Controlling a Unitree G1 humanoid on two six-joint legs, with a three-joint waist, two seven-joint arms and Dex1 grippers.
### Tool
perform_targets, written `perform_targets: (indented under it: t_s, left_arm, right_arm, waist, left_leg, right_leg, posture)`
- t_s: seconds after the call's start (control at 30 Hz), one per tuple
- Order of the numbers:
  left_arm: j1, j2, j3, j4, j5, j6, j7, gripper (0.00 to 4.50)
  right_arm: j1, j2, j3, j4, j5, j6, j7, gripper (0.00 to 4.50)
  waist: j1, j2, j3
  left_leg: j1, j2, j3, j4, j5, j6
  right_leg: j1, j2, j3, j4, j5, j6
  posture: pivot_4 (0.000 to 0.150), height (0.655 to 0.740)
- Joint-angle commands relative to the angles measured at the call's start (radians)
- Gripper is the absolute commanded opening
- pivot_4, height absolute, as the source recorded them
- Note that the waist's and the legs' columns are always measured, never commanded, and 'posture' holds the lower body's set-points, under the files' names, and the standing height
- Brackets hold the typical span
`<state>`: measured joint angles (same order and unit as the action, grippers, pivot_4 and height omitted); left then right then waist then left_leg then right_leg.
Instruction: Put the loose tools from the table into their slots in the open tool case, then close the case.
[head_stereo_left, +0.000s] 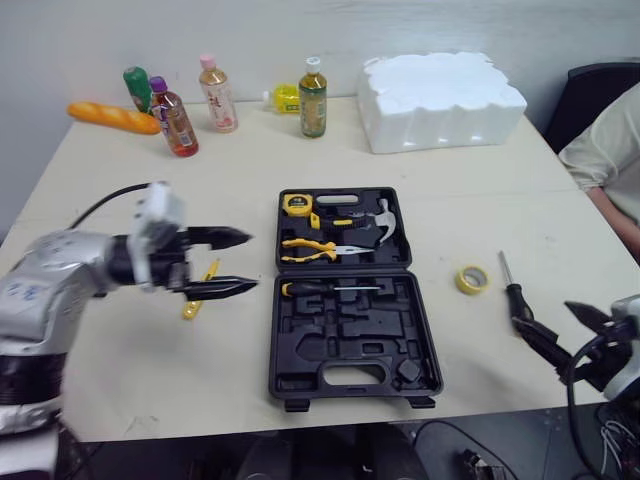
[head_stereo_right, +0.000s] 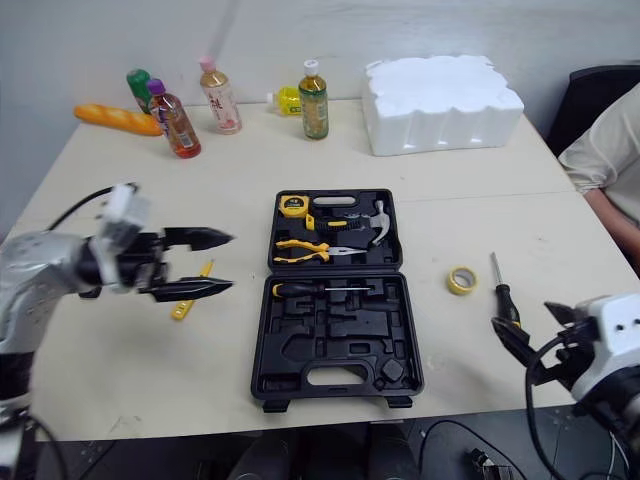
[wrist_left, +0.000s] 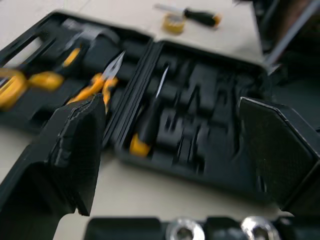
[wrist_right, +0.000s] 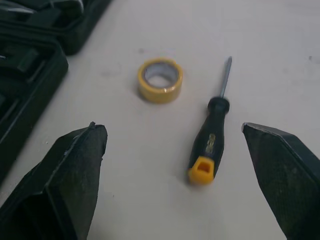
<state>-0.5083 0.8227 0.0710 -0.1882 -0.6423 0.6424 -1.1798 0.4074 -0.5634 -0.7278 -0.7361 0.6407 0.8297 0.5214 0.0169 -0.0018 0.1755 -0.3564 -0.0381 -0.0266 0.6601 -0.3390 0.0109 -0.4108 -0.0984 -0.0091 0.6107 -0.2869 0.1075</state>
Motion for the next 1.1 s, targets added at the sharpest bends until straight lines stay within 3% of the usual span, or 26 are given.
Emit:
perform_targets:
  t_s: [0.03,0.27,0.5,0.6,0.8,0.9,1.0,1.1]
  left_arm:
    - [-0.096,-0.056,-0.075,-0.038,0.003,-0.032,-0.029,4.46]
    - [-0.225,-0.208,-0.175,0.028,0.042,-0.075,-0.018,4.46]
    - [-0.254,-0.267,-0.213,0.041,0.050,-0.097,-0.050,4.46]
    - [-0.262,-0.275,-0.224,0.053,0.070,-0.119,-0.063,4.50]
    - [-0.281,-0.296,-0.215,0.076,0.078,-0.130,-0.043,4.50]
    - [-0.277,-0.287,-0.216,0.091,0.090,-0.132,-0.049,4.50]
    - [-0.268,-0.268,-0.219,0.095,0.103,-0.124,-0.054,4.50]
    - [-0.251,-0.242,-0.207,0.103,0.110,-0.126,-0.059,4.50]
  right_arm:
    - [-0.015,0.037,0.067,-0.035,-0.027,0.009,-0.094,4.50]
    - [-0.092,0.070,0.161,0.073,-0.121,0.011,-0.234,4.50]
    - [-0.204,0.056,0.235,0.213,-0.171,-0.014,-0.258,4.50]
    - [-0.236,0.064,0.252,0.248,-0.208,-0.030,-0.289,3.72]
    - [-0.270,0.118,0.212,0.243,-0.174,-0.004,-0.328,0.95]
    - [-0.242,0.127,0.187,0.158,-0.144,0.007,-0.324,0.95]
    - [-0.231,0.051,0.197,0.087,-0.221,-0.070,-0.305,0.95]
    - [-0.275,-0.023,0.212,0.043,-0.124,-0.033,-0.202,0.95]
  waist:
    - [-0.009,0.000,0.000]
    - [-0.015,-0.001,0.000]
    - [-0.016,-0.001,0.000]
    - [-0.016,-0.001,0.000]
    - [-0.013,-0.001,0.000]
    - [-0.014,-0.001,0.000]
    - [-0.015,-0.001,0.000]
    - [-0.021,-0.002,0.000]
  left_leg:
    - [0.000,0.001,0.001,0.000,0.000,0.000]
    - [0.000,0.001,0.002,0.002,0.000,0.001]
    - [0.000,0.000,0.003,0.004,0.001,0.002]
    - [0.000,0.000,0.004,0.004,0.001,0.002]
    - [0.000,0.000,0.004,0.004,0.001,0.002]
    - [0.000,0.000,0.004,0.004,0.001,0.003]
    - [0.000,0.000,0.004,0.004,0.001,0.003]
    - [0.001,-0.001,0.008,0.004,0.001,0.004]
  right_leg:
    - [0.000,0.002,0.000,0.000,0.000,0.000]
    - [0.000,0.003,0.001,0.000,0.000,0.000]
    - [-0.001,0.003,0.003,0.000,0.000,0.000]
    - [-0.001,0.003,0.003,0.000,0.000,0.000]
    - [-0.001,0.003,0.003,0.000,0.000,0.000]
    - [-0.001,0.003,0.004,0.001,0.000,0.001]
    - [-0.002,0.003,0.004,0.001,0.000,0.001]
    - [-0.002,0.005,0.007,0.001,0.001,0.002]
  posture:
    - [0.150,0.7400]
    - [0.150,0.7400]
    - [0.150,0.7400]
    - [0.150,0.7400]
    - [0.150,0.7400]
    - [0.150,0.7400]
    - [0.150,0.7400]
    - [0.150,0.7400]
